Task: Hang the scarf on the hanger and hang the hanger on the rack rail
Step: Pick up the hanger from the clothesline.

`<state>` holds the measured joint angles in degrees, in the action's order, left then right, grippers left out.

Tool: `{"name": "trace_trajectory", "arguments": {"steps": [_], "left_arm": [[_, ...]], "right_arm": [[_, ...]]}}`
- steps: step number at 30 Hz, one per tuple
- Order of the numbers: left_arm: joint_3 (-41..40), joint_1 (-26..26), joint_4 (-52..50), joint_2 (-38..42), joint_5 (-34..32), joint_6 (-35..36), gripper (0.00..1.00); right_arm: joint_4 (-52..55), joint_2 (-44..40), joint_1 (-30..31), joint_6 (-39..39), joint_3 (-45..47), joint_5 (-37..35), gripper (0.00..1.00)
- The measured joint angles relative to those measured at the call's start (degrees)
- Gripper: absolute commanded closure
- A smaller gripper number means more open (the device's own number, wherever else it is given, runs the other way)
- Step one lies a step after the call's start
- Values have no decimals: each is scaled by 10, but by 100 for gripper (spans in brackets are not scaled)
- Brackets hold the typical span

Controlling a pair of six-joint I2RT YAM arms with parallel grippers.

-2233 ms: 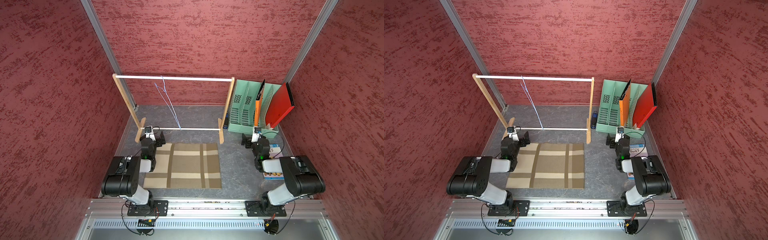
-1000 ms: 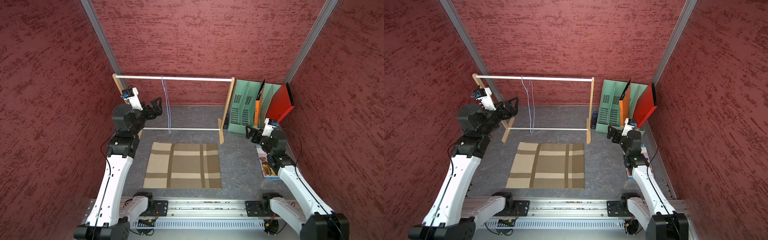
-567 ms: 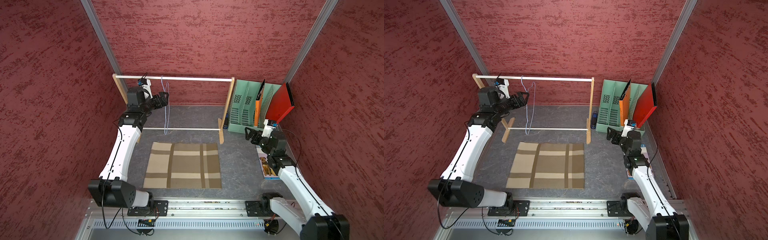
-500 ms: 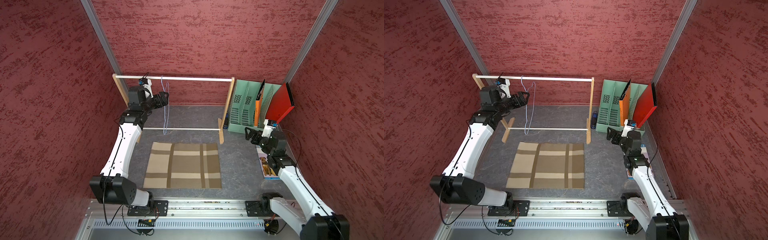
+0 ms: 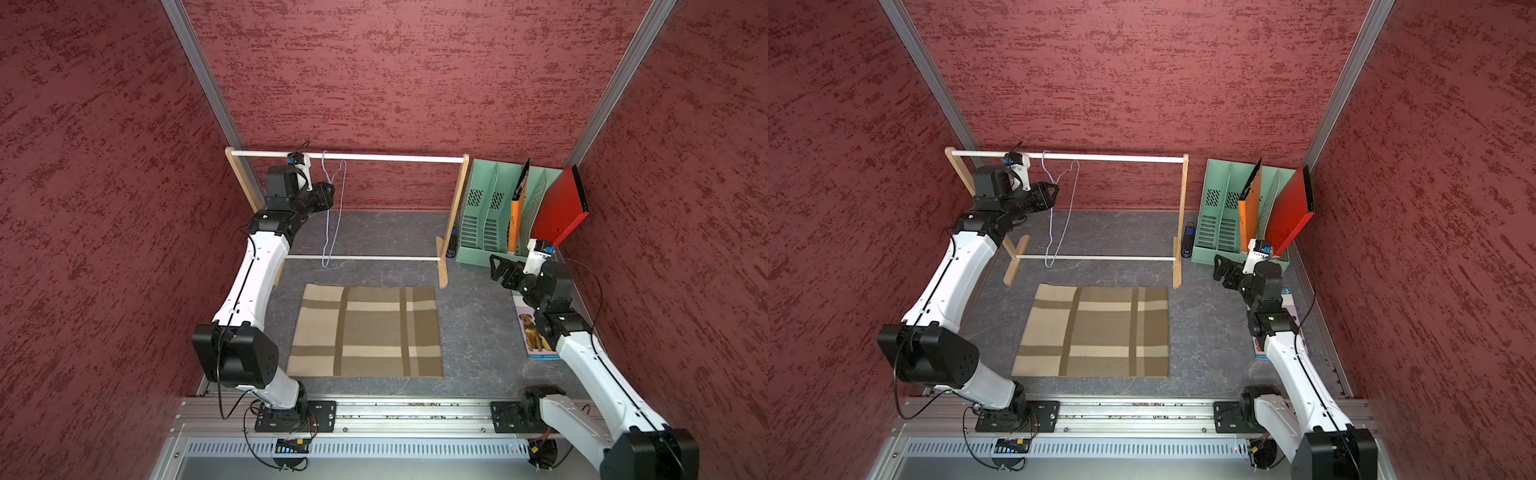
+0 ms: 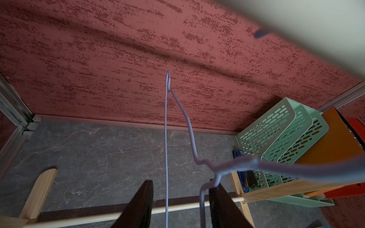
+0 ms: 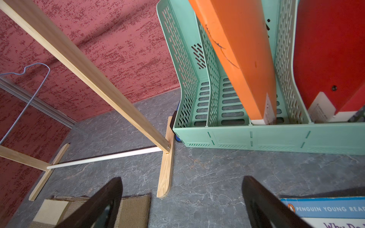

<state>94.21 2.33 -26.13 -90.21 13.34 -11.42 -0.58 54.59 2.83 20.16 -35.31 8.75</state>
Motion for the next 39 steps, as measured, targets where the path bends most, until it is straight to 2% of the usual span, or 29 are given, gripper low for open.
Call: {"name": "trace_trajectory", "arguments": {"steps": [8,15,18,27,39], "left_arm": [[0,3,0,-4,1,5,77],[1,6,0,-4,-2,10,95],[1,8,2,-4,-3,11,99],[1,16,7,8,-18,30,100],[-16,25,22,83,-50,48,100]], "right_arm": [[0,7,0,3,0,0,1],[0,7,0,3,0,0,1],[0,8,0,3,0,0,1],[0,9,0,3,0,0,1],[0,12,0,5,0,0,2]]}}
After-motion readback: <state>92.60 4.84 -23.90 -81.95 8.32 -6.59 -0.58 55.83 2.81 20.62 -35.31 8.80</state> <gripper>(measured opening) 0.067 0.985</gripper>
